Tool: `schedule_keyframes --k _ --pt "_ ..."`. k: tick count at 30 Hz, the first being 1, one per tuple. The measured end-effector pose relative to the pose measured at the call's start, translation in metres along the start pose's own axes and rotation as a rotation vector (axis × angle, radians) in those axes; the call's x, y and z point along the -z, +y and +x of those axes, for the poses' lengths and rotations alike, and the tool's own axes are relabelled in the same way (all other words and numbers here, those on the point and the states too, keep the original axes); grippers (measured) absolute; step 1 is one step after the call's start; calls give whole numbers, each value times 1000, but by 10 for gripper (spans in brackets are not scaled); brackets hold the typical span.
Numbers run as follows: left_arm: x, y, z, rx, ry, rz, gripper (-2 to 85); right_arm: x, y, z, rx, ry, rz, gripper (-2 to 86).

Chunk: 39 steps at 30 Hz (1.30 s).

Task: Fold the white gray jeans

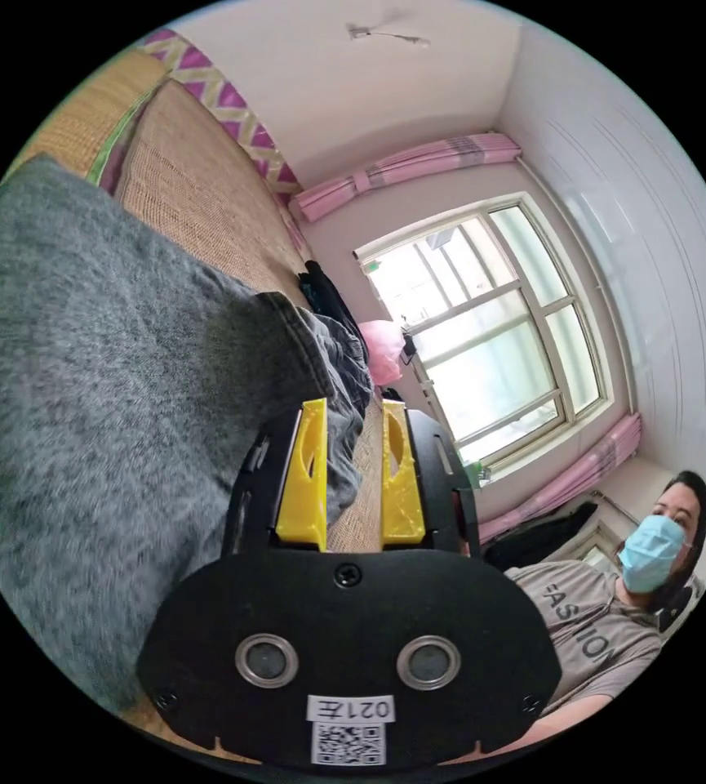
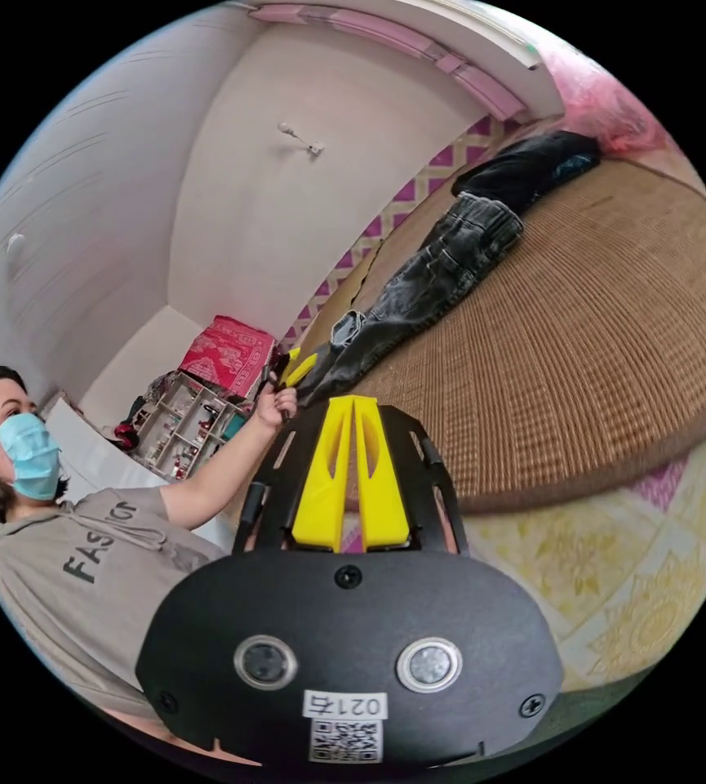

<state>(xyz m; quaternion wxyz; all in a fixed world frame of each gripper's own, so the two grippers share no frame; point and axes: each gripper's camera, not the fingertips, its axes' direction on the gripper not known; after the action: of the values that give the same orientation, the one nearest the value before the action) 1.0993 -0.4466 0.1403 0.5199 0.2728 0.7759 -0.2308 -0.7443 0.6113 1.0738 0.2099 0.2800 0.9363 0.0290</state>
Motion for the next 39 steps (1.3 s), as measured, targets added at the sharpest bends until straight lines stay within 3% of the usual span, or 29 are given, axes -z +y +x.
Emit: schedule_keyframes --k 5,8,11,16,19,23,28,33,37,39 --pt "77 38 56 -148 -65 -18 87 -30 -63 4 -98 214 100 128" --pt "131 73 80 -169 -64 23 86 -43 -95 52 -369 48 196 156" --pt "188 116 88 -161 -90 92 84 -59 -107 87 -556 -56 302 141" --pt "281 188 56 -80 -249 248 78 -89 -135 84 -593 -6 365 103" --pt "331 231 14 13 -181 401 58 -104 -141 69 -623 -22 384 74" --pt "366 255 -21 11 111 600 19 -126 -183 -49 -281 239 279 64" --pt "370 249 -31 32 141 551 10 -224 -206 -241 236 512 95 61" --pt "375 250 -34 29 148 548 -4 -403 -127 -426 865 720 -105 61" --pt "376 251 -36 32 154 537 -7 -539 -31 -463 1175 823 -313 64" --pt "376 251 -37 30 157 532 -7 -625 33 -445 1289 897 -560 66"
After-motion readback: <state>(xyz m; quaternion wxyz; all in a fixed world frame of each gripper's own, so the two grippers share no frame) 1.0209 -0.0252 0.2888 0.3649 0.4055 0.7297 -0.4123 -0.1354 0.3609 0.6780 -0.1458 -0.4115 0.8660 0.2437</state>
